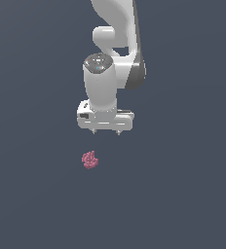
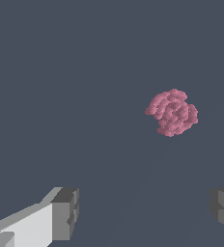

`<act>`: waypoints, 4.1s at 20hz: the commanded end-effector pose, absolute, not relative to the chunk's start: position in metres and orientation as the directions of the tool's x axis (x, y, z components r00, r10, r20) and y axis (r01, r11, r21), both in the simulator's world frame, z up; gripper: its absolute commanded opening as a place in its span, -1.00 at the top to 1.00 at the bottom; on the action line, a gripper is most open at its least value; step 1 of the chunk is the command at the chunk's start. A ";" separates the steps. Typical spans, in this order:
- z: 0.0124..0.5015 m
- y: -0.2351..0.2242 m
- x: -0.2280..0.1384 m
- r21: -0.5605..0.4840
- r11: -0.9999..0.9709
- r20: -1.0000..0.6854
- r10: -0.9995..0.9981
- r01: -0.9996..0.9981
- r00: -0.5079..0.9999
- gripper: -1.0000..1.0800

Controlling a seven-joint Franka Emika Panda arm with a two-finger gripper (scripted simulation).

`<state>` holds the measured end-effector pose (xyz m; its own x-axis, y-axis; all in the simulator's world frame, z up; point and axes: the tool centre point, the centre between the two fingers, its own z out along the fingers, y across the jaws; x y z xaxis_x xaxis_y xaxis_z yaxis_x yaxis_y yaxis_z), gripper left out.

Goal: Pick up the object and move it to a goal position.

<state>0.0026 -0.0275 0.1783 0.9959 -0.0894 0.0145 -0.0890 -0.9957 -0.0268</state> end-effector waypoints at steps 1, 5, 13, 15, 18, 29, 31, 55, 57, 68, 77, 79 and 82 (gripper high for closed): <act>0.177 -0.029 0.003 -0.026 -0.996 0.013 -0.084 -0.083 0.996 -0.92; 0.174 -0.032 0.007 -0.023 -0.998 0.014 -0.055 -0.055 0.998 -0.92; 0.158 -0.047 0.021 -0.013 -0.998 0.012 0.061 0.061 0.998 -0.92; 0.153 -0.052 0.026 -0.010 -0.995 0.011 0.102 0.102 0.995 -0.92; 0.143 -0.062 0.033 -0.006 -0.985 0.009 0.171 0.171 0.985 -0.92; 0.106 -0.095 0.056 0.000 -0.918 0.002 0.397 0.397 0.918 -0.92; 0.101 -0.100 0.058 0.000 -0.906 0.001 0.424 0.424 0.906 -0.92; 0.044 -0.111 0.062 0.000 -0.873 0.000 0.488 0.488 0.873 -0.92; 0.040 -0.111 0.062 0.000 -0.873 0.000 0.488 0.488 0.873 -0.92; 0.039 -0.111 0.063 0.000 -0.873 0.000 0.488 0.488 0.873 1.00; 0.046 -0.113 0.062 0.000 -0.873 0.000 0.488 0.488 0.873 1.00; 0.053 -0.115 0.061 0.000 -0.873 0.000 0.488 0.488 0.873 1.00; 0.069 -0.118 0.058 0.000 -0.873 0.000 0.488 0.488 0.873 1.00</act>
